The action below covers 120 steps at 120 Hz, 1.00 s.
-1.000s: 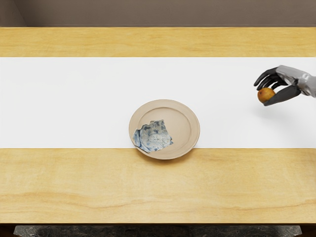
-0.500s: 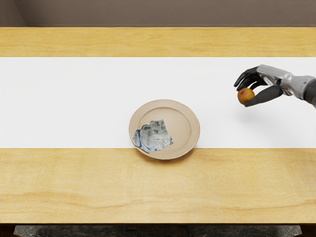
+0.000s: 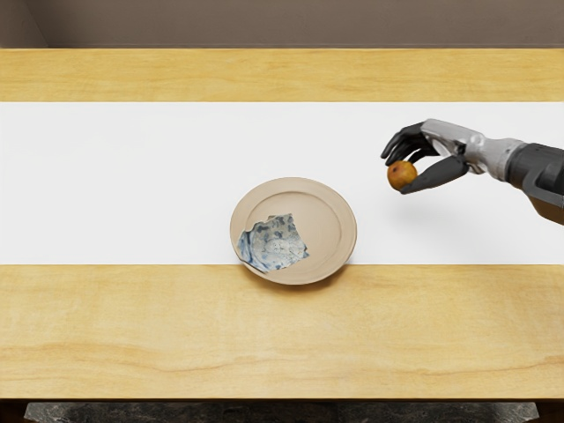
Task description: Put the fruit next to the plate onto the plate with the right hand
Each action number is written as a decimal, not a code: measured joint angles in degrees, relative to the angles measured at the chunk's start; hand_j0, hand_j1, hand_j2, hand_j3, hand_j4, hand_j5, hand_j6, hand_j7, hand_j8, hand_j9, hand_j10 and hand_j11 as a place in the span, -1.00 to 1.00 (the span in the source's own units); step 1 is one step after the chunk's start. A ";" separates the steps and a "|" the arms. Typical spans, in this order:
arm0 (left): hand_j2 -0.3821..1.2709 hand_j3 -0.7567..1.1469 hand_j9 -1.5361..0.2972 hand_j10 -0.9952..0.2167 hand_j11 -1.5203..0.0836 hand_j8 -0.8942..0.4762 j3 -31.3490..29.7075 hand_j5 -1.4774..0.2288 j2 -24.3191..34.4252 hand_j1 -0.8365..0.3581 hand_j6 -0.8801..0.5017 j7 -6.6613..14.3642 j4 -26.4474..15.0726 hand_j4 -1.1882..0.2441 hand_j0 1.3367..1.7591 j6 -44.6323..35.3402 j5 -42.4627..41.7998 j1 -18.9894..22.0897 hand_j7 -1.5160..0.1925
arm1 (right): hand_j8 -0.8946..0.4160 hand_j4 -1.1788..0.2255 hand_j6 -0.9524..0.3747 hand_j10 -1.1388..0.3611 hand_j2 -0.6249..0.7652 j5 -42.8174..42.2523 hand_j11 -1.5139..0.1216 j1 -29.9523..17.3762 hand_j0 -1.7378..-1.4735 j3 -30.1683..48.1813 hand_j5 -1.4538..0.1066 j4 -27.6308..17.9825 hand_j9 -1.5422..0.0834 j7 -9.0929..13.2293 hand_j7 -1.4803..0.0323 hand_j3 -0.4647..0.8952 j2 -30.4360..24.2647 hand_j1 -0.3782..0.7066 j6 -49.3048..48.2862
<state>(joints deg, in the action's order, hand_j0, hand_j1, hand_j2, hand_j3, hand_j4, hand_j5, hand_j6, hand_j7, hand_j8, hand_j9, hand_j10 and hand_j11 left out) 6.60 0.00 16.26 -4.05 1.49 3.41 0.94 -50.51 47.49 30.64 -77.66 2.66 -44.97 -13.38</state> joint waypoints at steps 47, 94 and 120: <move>-0.54 -0.21 0.67 0.64 0.89 0.30 0.00 0.73 0.00 0.98 0.27 0.00 0.00 0.66 0.52 0.00 0.00 -0.04 0.77 | -0.34 -0.16 -0.42 -0.13 0.07 0.04 -0.08 0.04 -0.39 0.65 -0.13 -1.22 -0.05 0.32 -0.06 -0.32 4.05 0.20 0.03; -0.54 -0.20 0.67 0.64 0.89 0.30 0.00 0.73 0.00 0.98 0.27 0.00 0.00 0.66 0.52 0.00 0.00 -0.04 0.77 | -0.34 -0.15 -0.42 -0.13 0.06 0.02 -0.07 0.12 -0.39 1.25 -0.12 -3.17 -0.04 0.91 -0.05 -0.32 7.76 0.20 0.01; -0.54 -0.20 0.67 0.64 0.89 0.30 0.00 0.73 0.00 0.98 0.27 0.00 0.00 0.66 0.52 0.00 0.00 -0.06 0.77 | -0.34 -0.15 -0.42 -0.14 0.05 -0.02 -0.07 0.00 -0.39 1.10 -0.12 -4.65 -0.03 1.31 -0.05 -0.32 10.38 0.19 0.01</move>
<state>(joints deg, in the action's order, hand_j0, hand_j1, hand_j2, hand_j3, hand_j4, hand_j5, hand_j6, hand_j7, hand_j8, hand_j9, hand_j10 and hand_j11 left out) 6.60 0.00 16.26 -4.04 1.49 3.42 0.88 -50.53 47.48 31.75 -82.31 3.97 -34.58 -13.37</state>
